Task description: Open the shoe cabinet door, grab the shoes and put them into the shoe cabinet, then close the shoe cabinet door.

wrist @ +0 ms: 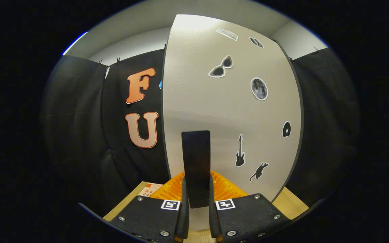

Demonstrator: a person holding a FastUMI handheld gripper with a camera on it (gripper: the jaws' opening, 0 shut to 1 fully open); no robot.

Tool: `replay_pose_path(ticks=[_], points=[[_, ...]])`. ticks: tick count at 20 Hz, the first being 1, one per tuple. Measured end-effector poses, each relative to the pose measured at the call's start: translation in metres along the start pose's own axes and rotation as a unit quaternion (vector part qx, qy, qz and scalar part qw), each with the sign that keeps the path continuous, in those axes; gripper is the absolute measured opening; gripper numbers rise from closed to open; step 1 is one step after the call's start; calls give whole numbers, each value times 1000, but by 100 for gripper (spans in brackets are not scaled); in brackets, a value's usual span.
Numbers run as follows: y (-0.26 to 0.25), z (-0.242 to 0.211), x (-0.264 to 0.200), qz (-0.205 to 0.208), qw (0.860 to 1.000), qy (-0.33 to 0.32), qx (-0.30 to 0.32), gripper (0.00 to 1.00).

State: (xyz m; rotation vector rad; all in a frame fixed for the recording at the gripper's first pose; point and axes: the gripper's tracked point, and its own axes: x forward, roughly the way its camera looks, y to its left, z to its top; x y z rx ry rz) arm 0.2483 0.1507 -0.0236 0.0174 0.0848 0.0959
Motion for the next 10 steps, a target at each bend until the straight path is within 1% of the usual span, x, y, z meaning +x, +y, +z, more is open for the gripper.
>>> replay_pose_path(ticks=[1, 2, 3, 10], points=[[-2, -2, -2, 0, 1000, 3, -1, 24], [-4, 0, -8, 2, 1000, 2, 4, 21], [-5, 1, -12, 3, 1000, 5, 8, 21], [-17, 2, -29, 1, 1000, 11, 12, 21]])
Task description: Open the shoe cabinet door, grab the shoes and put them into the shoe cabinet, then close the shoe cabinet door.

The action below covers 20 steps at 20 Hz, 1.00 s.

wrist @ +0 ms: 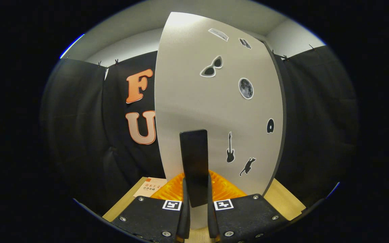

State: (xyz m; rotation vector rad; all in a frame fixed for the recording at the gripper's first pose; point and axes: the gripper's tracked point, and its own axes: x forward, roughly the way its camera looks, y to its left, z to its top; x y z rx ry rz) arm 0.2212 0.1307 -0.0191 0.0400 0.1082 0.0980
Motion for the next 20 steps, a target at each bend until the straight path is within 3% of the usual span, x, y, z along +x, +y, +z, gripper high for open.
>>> replay_pose_path(ticks=[20], points=[[-41, -6, -32, -3, 1000, 7, 7, 20]])
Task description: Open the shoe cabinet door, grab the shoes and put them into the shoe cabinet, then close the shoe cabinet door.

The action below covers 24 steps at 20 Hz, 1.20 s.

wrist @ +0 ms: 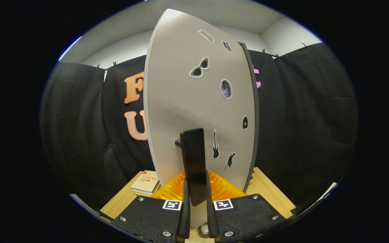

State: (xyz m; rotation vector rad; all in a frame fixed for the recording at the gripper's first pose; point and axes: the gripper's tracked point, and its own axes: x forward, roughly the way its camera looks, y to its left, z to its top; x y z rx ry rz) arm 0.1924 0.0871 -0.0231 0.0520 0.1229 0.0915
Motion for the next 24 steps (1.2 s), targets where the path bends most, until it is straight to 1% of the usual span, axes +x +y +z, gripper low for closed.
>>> replay_pose_path(ticks=[4, 6, 11, 15, 24], points=[[-14, 0, -9, -15, 1000, 0, -3, 20], [-21, 1, -13, -21, 1000, -2, -3, 16], [-43, 0, -21, -48, 999, -3, -6, 16], [-55, -1, -25, -61, 998, -3, -1, 16], [-88, -2, -35, -109, 994, -12, 11, 15]])
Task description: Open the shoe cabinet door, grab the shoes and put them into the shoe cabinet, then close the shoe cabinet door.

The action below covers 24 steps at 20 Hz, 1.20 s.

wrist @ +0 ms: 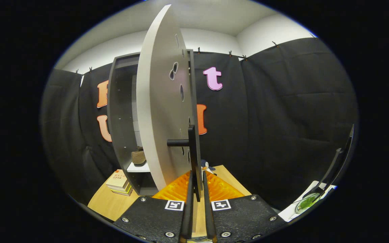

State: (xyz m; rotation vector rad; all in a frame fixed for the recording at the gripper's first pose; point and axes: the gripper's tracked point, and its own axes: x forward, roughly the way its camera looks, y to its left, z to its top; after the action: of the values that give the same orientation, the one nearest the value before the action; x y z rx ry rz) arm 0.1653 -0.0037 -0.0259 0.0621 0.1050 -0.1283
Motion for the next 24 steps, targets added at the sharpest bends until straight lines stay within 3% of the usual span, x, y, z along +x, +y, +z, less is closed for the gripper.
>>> replay_pose_path(ticks=[9, 15, 24], points=[[-27, 3, 1, -43, 999, -9, -5, 7], [-46, 4, -3, -75, 997, -13, -8, 7], [-24, -7, -4, -48, 999, 4, -1, 8]])
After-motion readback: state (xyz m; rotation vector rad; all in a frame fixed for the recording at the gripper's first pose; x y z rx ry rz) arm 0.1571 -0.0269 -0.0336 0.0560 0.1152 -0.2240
